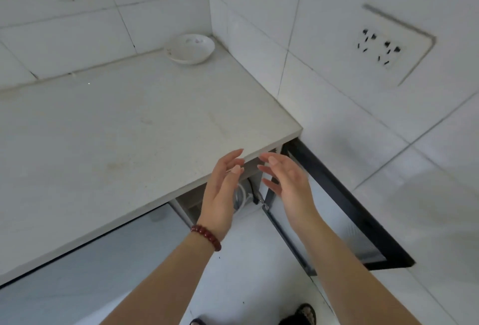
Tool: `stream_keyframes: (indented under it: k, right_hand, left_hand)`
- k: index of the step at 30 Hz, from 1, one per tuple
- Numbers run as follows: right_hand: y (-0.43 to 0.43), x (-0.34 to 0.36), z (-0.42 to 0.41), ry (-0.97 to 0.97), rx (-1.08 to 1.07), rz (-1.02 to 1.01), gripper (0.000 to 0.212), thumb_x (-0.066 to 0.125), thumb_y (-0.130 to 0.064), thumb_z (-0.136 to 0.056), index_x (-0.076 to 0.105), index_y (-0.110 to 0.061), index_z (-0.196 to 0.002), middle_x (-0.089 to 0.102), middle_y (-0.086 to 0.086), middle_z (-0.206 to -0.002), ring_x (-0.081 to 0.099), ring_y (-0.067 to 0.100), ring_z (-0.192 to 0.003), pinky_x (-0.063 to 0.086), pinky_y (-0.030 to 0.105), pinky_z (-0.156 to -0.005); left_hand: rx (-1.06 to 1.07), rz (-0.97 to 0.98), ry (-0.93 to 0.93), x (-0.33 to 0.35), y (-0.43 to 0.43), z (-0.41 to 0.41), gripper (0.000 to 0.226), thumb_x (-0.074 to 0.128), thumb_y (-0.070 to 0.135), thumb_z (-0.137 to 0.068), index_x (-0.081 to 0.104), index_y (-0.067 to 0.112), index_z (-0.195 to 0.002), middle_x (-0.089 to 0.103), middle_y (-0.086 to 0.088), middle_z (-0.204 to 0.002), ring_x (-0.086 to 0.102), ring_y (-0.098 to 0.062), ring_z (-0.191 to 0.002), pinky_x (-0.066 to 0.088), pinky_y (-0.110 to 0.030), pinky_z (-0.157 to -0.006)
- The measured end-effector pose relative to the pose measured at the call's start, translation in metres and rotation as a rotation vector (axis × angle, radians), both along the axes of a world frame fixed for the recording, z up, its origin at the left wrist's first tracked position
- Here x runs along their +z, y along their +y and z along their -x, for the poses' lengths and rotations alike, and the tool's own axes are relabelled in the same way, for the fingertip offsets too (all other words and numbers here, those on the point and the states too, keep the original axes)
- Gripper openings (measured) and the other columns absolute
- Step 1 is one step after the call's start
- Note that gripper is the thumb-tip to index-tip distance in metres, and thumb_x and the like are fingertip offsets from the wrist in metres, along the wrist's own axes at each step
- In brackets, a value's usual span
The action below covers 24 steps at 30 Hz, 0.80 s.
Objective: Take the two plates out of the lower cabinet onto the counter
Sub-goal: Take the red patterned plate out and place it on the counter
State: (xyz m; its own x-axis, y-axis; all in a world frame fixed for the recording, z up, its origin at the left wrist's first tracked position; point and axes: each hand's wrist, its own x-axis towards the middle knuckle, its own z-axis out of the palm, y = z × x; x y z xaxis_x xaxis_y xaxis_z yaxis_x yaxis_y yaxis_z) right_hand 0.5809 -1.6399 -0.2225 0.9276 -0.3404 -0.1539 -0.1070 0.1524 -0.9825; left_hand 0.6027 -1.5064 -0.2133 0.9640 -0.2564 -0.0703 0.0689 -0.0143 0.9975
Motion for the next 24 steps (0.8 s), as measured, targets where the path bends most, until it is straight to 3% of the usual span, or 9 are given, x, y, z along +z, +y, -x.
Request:
stream_keyframes:
  k: [9,16,20,24]
  right_hand:
    - [-0.020,-0.144,-0.023,-0.018,0.024,0.036,0.023,0.050,-0.030,-0.093,0.066,-0.023,-0.108,0.067,-0.008,-0.115,0.062,0.004,-0.104,0.050,0.030,-0.094]
    - [-0.027,-0.256,-0.053,-0.061,0.014,0.047,0.023,0.051,-0.032,-0.091,0.067,-0.026,-0.107,0.067,-0.006,-0.116,0.062,0.005,-0.106,0.049,0.035,-0.096]
    - [-0.028,-0.310,-0.074,-0.127,0.008,0.015,0.028,0.055,-0.043,-0.079,0.070,-0.030,-0.099,0.070,-0.006,-0.111,0.064,0.010,-0.105,0.051,0.033,-0.090]
    - [-0.029,-0.362,-0.094,-0.208,0.036,-0.041,0.028,0.055,-0.043,-0.078,0.072,-0.030,-0.096,0.070,-0.004,-0.110,0.064,0.013,-0.105,0.052,0.025,-0.084]
  left_hand:
    - [0.038,-0.016,-0.044,-0.149,-0.018,-0.022,0.037,0.040,0.048,-0.084,0.055,0.040,-0.117,0.061,0.015,-0.117,0.054,-0.004,-0.115,0.043,-0.039,-0.101]
    - [0.076,0.026,-0.078,-0.254,-0.027,-0.054,0.033,0.038,0.040,-0.087,0.055,0.039,-0.115,0.058,0.012,-0.120,0.053,-0.005,-0.116,0.042,-0.037,-0.102]
    - [0.080,0.049,-0.141,-0.307,-0.032,-0.074,0.032,0.040,0.043,-0.086,0.056,0.039,-0.114,0.059,0.012,-0.120,0.054,-0.002,-0.114,0.043,-0.032,-0.101]
    - [0.109,0.076,-0.192,-0.362,-0.038,-0.090,0.032,0.040,0.045,-0.086,0.057,0.042,-0.114,0.060,0.010,-0.121,0.055,-0.006,-0.115,0.044,-0.034,-0.099]
